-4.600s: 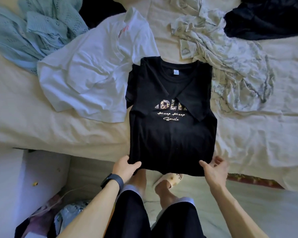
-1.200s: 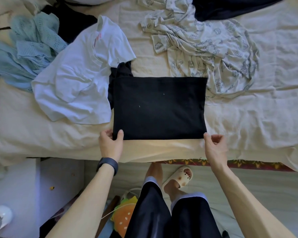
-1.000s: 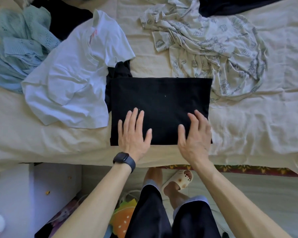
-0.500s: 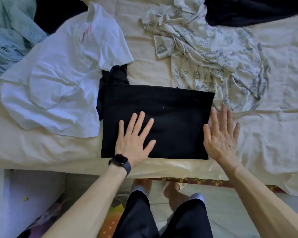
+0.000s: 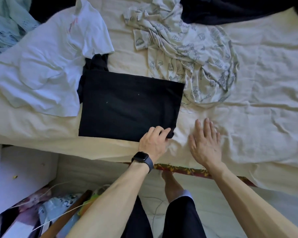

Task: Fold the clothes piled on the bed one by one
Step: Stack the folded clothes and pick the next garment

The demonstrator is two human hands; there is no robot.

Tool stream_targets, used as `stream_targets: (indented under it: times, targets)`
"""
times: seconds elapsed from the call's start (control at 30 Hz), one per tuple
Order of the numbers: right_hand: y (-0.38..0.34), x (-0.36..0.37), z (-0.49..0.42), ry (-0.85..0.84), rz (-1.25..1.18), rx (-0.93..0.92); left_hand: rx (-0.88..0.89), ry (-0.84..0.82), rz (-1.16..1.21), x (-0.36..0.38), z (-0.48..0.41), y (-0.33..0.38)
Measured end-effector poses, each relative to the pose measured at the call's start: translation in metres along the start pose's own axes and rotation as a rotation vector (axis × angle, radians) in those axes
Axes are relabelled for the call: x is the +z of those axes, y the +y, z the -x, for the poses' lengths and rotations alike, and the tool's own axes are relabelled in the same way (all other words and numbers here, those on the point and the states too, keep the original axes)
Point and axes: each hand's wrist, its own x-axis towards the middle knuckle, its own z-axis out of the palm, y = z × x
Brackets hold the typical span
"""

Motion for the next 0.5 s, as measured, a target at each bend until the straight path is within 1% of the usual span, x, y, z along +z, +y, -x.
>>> stream_targets:
  times: [0.07,0.1,0.13,0.17,0.23,0.3,0.37,0.43,0.5]
  targets:
    - [0.000,-0.012,-0.002,0.004,-0.033,-0.013,-0.250,-0.036,0.230,-0.015,-0.002,0.003]
    - [-0.003,-0.019,-0.003,0.028,-0.089,-0.003,-0.390,-0.039,0.332,-0.023,-0.004,0.004]
    - [-0.008,-0.027,-0.004,0.052,-0.201,0.024,-0.517,-0.005,0.435,-0.032,-0.005,0.003]
    - [-0.016,-0.035,-0.006,0.054,-0.365,0.066,-0.628,0.038,0.539,-0.041,-0.006,0.002]
    - [-0.037,-0.053,-0.017,-0.031,-0.719,0.152,-0.771,0.107,0.696,-0.060,-0.007,-0.002]
    - [-0.061,-0.068,-0.031,-0.184,-0.997,0.211,-0.817,0.114,0.772,-0.072,-0.004,-0.008]
    - [-0.084,-0.078,-0.048,-0.320,-1.145,0.251,-0.803,0.112,0.793,-0.079,0.000,-0.012]
    - [-0.102,-0.081,-0.064,-0.396,-1.161,0.257,-0.772,0.122,0.810,-0.082,0.003,-0.016]
    - [-0.115,-0.081,-0.078,-0.392,-1.129,0.244,-0.737,0.113,0.796,-0.083,0.008,-0.017]
